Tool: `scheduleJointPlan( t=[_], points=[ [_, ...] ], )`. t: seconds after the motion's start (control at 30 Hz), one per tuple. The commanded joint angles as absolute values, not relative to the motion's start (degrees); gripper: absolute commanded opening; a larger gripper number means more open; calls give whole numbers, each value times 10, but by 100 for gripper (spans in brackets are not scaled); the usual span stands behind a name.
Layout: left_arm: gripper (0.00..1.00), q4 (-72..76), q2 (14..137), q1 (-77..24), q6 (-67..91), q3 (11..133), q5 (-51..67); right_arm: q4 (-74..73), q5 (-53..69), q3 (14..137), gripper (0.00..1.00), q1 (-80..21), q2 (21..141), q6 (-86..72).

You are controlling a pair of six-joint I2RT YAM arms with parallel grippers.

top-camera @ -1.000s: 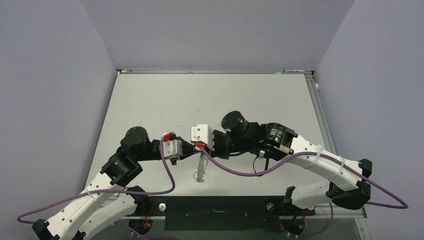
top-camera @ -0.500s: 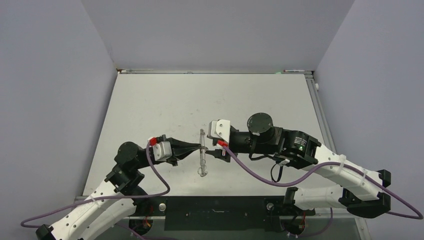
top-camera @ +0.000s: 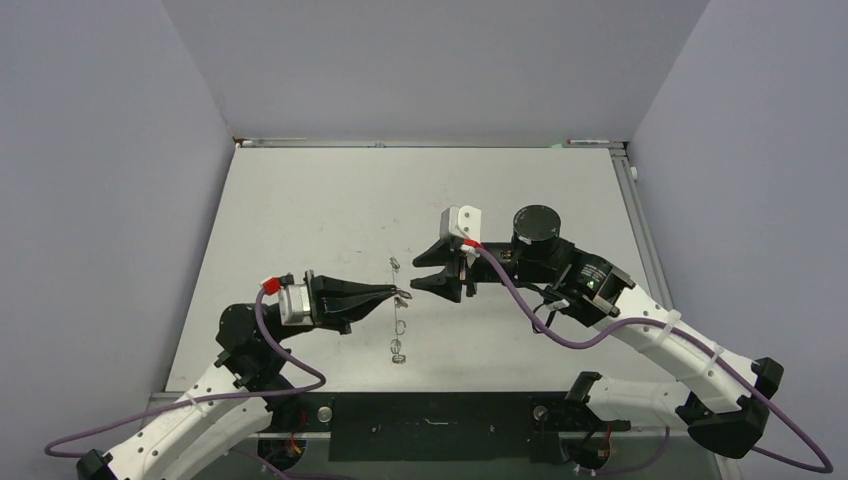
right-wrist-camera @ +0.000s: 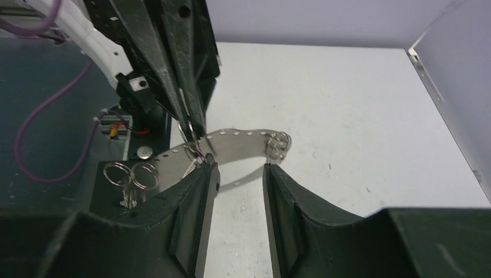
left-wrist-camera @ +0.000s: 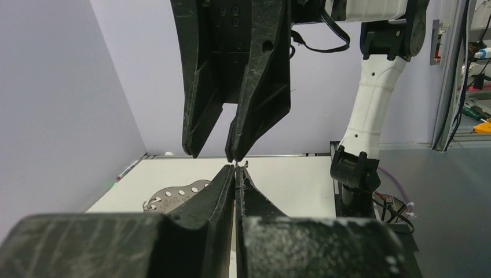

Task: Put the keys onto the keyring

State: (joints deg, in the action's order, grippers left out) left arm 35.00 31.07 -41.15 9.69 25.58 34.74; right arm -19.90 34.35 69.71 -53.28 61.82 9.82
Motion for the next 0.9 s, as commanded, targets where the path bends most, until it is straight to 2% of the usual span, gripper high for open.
scheduleJointPlan(
  t=[0.0, 0.23, 0.87],
  points=[
    [0, 421, 303, -409, 127, 255, 338, -103, 448, 705, 37, -533, 623, 59],
    [0, 438, 304, -407, 139, 248, 329, -70, 502, 703, 37, -534, 629, 35],
    [0, 455, 303, -406, 154, 241, 325, -72, 503, 697, 30, -536, 658, 35]
  ],
)
